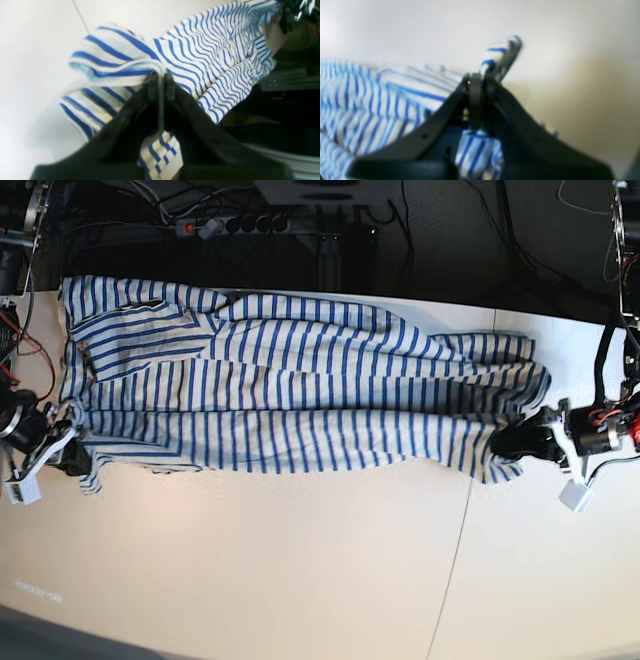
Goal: Fold the T-shirt properly
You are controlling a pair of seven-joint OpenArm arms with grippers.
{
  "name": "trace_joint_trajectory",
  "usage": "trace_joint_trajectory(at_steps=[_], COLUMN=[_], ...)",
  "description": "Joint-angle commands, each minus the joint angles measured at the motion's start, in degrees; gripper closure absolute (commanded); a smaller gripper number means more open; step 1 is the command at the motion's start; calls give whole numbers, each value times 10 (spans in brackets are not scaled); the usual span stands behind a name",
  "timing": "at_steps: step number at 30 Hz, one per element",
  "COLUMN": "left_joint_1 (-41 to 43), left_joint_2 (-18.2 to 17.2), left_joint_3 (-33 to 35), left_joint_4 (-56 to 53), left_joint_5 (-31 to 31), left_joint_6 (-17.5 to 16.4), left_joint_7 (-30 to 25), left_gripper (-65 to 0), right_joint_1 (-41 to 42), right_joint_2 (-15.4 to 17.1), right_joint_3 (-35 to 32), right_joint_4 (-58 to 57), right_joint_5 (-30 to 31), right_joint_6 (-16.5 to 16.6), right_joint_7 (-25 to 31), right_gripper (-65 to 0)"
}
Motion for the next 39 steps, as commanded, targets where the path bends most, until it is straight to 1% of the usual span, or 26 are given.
trace_joint_trajectory(at_steps=[1, 4, 7, 10, 14, 17, 20, 21, 22, 24, 25, 26, 27, 28, 29, 33, 39], left_joint_1=[-10, -4, 3, 11, 25, 31, 34, 35, 35, 35, 35, 35, 35, 35, 35, 35, 35], left_joint_2=[-16, -28, -38, -46, -52, -52, -52, -52, -52, -52, -52, -52, -52, -52, -52, -53, -64], left_joint_3=[-5, -5, -5, -5, -5, -5, -5, -5, -5, -5, -5, -5, -5, -5, -5, -7, -31], left_joint_4=[8, 8, 8, 8, 8, 8, 8, 8, 8, 8, 8, 8, 8, 8, 8, 8, 8], left_joint_5=[-21, -31, -31, -31, -31, -31, -31, -31, -31, -31, -31, -31, -31, -31, -31, -28, -28], left_joint_6=[-13, -13, -13, -13, -13, -13, -13, -13, -13, -13, -13, -13, -13, -13, -13, -13, -13], left_joint_7=[-6, 11, 28, 30, 30, 33, 33, 32, 30, 25, 25, 23, 23, 18, 15, 15, 8], left_gripper=[0, 0, 0, 0, 0, 0, 0, -17, -77, -216, -275, -314, -325, -325, -325, -325, -324], right_joint_1=[-3, -51, -96, -132, -179, -202, -217, -220, -221, -221, -221, -221, -221, -221, -219, -210, -206], right_joint_2=[19, 29, 29, 29, 29, 27, 22, 19, 14, 5, 2, 0, -2, -1, -1, -2, -1], right_joint_3=[12, 25, 44, 64, 94, 98, 98, 98, 98, 98, 98, 98, 98, 98, 98, 115, 188], right_joint_4=[27, 71, 104, 126, 147, 147, 147, 147, 147, 147, 147, 147, 147, 147, 147, 150, 194], right_joint_5=[12, 12, 12, 14, 34, 47, 44, 44, 42, 33, 33, 29, 29, 29, 29, 34, 59], right_joint_6=[42, 41, 41, 41, 41, 41, 39, 39, 39, 39, 39, 39, 39, 39, 39, 37, 37], right_joint_7=[13, 11, 9, 5, -3, -22, -23, -23, -23, -21, -18, -16, -11, -9, -9, -5, -5], right_gripper=[0, 0, 0, 0, 0, 0, 0, 0, 0, 0, -61, -169, -272, -348, -381, -382, -381])
